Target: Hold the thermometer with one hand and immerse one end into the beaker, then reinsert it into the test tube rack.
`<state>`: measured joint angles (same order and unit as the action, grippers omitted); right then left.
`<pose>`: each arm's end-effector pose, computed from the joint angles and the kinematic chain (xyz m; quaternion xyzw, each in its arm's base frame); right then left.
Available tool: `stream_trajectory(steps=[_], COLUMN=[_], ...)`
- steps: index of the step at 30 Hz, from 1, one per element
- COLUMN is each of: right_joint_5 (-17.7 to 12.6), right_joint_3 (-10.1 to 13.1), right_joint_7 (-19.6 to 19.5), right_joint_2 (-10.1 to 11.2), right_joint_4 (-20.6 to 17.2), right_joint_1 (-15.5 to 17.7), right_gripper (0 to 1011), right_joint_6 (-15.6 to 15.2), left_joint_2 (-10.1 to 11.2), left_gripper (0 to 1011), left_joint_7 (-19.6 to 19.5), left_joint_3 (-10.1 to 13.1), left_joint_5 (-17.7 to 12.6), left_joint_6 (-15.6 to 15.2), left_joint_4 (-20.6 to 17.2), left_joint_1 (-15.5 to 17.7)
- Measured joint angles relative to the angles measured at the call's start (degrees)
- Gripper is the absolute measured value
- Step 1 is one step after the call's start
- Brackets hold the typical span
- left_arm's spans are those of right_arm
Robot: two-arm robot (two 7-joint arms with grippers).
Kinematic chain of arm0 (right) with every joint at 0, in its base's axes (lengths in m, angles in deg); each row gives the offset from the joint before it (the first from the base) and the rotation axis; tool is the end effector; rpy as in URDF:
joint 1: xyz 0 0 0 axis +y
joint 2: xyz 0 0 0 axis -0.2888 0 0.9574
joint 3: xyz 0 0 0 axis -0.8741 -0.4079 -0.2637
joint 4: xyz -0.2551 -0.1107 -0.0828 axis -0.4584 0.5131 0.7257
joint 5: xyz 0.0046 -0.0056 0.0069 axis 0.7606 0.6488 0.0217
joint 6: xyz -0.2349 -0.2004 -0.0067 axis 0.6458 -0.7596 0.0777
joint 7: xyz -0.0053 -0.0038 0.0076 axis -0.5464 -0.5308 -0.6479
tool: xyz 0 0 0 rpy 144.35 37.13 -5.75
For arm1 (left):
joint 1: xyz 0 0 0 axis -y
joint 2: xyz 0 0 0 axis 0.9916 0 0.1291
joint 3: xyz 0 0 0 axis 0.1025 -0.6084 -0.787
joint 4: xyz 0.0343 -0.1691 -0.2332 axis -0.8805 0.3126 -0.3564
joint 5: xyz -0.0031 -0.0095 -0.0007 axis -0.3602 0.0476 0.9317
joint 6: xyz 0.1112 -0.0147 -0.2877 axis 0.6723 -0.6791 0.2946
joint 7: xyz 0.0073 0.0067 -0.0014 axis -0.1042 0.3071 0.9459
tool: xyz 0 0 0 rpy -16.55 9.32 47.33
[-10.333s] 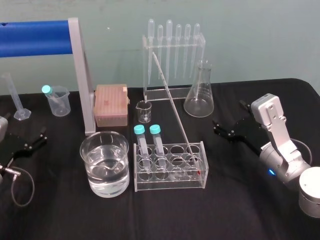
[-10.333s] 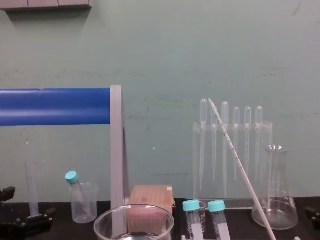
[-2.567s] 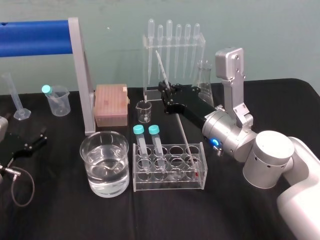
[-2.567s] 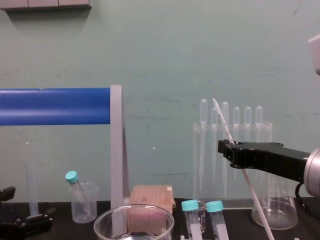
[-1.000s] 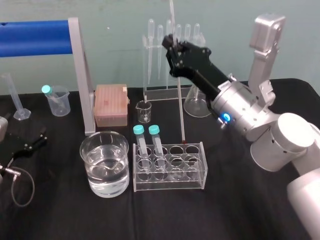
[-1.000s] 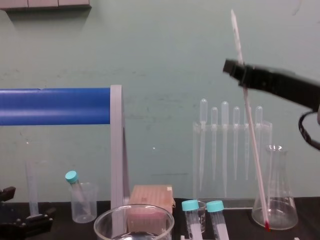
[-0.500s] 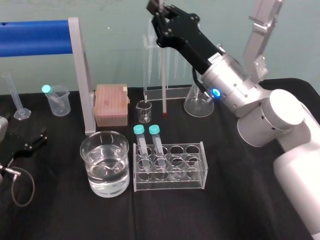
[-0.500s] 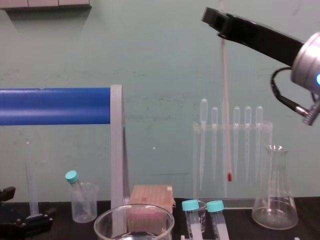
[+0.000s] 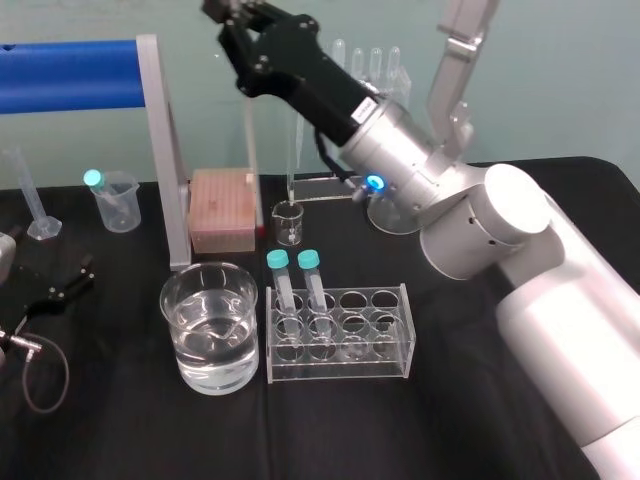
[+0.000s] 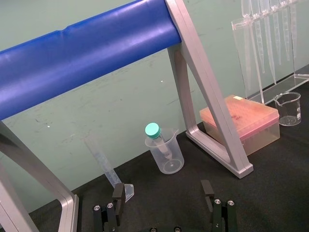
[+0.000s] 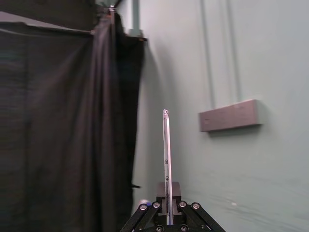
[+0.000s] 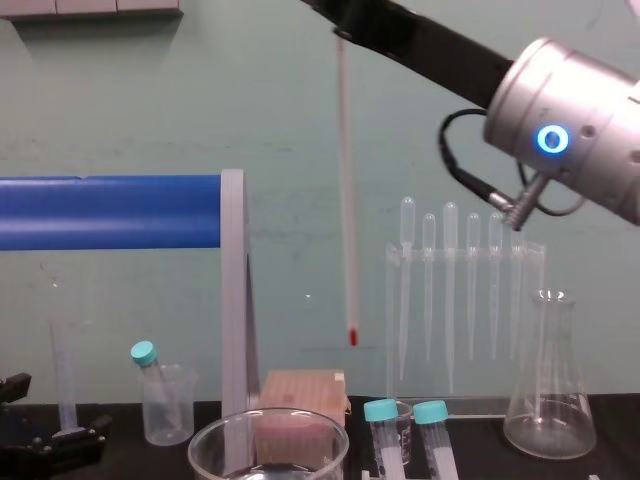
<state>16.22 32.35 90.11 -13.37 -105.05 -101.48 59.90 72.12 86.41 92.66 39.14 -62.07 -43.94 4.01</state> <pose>0.4290 0.0655 -0.1650 0.2357 -0.0875 -0.2871 0.9243 0.3581 0.0828 -0.3022 0.1415 -0.1325 0.5799 0.7913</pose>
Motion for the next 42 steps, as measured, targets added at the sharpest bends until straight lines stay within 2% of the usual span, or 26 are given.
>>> stream_trajectory(steps=[5,15,25,31,42], right_joint_5=[-1.5,-3.7,-5.5,-5.2,-1.9], right_joint_3=[-2.4,-5.5,-8.0,-8.6,-9.6], right_joint_7=[2.4,5.7,8.3,8.2,7.3], right_joint_2=[-0.3,-0.1,-1.4,-1.8,-2.0], right_joint_4=[0.6,1.7,7.4,9.7,13.2], right_joint_1=[-0.7,-0.7,-1.8,-2.2,-2.4], right_gripper=[58,58,58,58,58], right_joint_6=[-0.1,-0.3,1.9,2.6,3.8], left_joint_2=[0.0,0.0,0.0,0.0,0.0], left_gripper=[1008,1008,1008,1008,1008], left_joint_7=[0.0,0.0,0.0,0.0,0.0], left_joint_3=[0.0,0.0,0.0,0.0,0.0], left_joint_5=[0.0,0.0,0.0,0.0,0.0], left_joint_6=[0.0,0.0,0.0,0.0,0.0], left_joint_4=[0.0,0.0,0.0,0.0,0.0], left_joint_1=[0.0,0.0,0.0,0.0,0.0])
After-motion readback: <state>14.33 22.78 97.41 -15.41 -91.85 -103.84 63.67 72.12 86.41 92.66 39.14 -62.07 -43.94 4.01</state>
